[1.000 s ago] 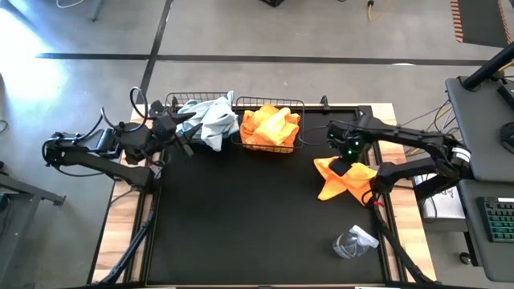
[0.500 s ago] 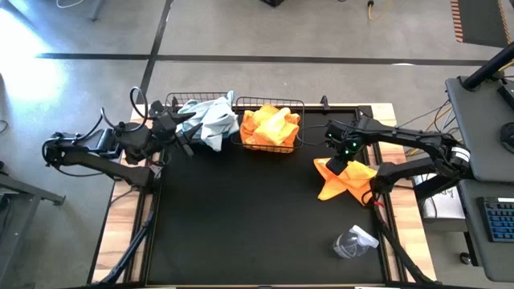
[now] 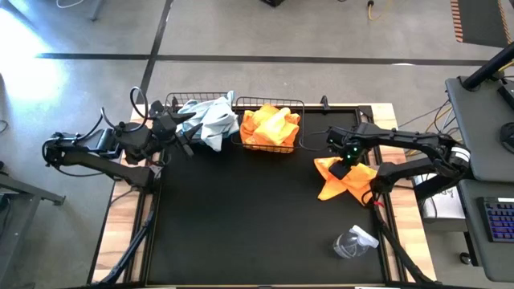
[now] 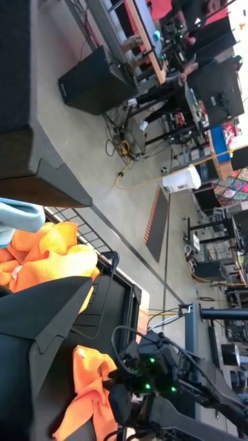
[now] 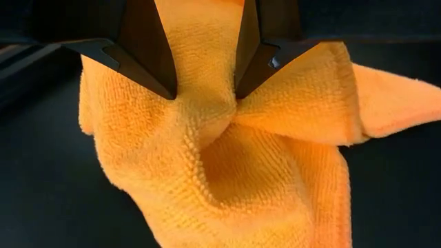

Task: Sort microfiber towel by color & place in baskets
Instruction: Put the yellow towel into the right black wire basket

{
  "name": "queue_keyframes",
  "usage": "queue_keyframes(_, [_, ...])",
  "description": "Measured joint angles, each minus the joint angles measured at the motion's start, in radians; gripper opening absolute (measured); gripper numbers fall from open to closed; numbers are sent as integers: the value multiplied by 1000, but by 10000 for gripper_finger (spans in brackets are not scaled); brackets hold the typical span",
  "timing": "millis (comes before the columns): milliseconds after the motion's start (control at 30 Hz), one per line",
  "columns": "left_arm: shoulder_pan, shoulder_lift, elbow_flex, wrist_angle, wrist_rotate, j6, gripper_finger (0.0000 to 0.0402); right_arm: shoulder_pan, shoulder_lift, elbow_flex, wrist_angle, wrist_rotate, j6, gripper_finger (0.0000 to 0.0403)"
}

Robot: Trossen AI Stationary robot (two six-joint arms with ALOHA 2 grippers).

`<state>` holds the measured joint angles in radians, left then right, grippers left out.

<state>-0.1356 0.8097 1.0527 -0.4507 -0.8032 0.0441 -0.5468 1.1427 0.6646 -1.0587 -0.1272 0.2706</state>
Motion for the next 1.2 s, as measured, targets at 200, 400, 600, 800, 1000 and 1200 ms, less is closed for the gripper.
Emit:
queue_keyframes(200, [0, 1, 0, 0, 0, -1, 158, 0, 0, -2, 3, 35, 37, 141])
queue_keyframes(400, [0, 2, 0, 1, 1, -4, 158, 0, 0, -7, 11, 85, 90, 141])
queue_keyframes(600, [0, 2, 0, 1, 1, -5, 158, 1, 0, -36, 80, 67, 151, 141])
queue_keyframes(800, [0, 2, 0, 1, 1, -4, 158, 1, 0, -51, 89, 67, 201, 141])
queue_keyframes(1000, [0, 2, 0, 1, 2, -3, 158, 1, 0, -97, 133, 64, 251, 141])
queue_keyframes(1200, [-1, 2, 0, 0, 2, -2, 158, 1, 0, -119, 154, 41, 296, 141])
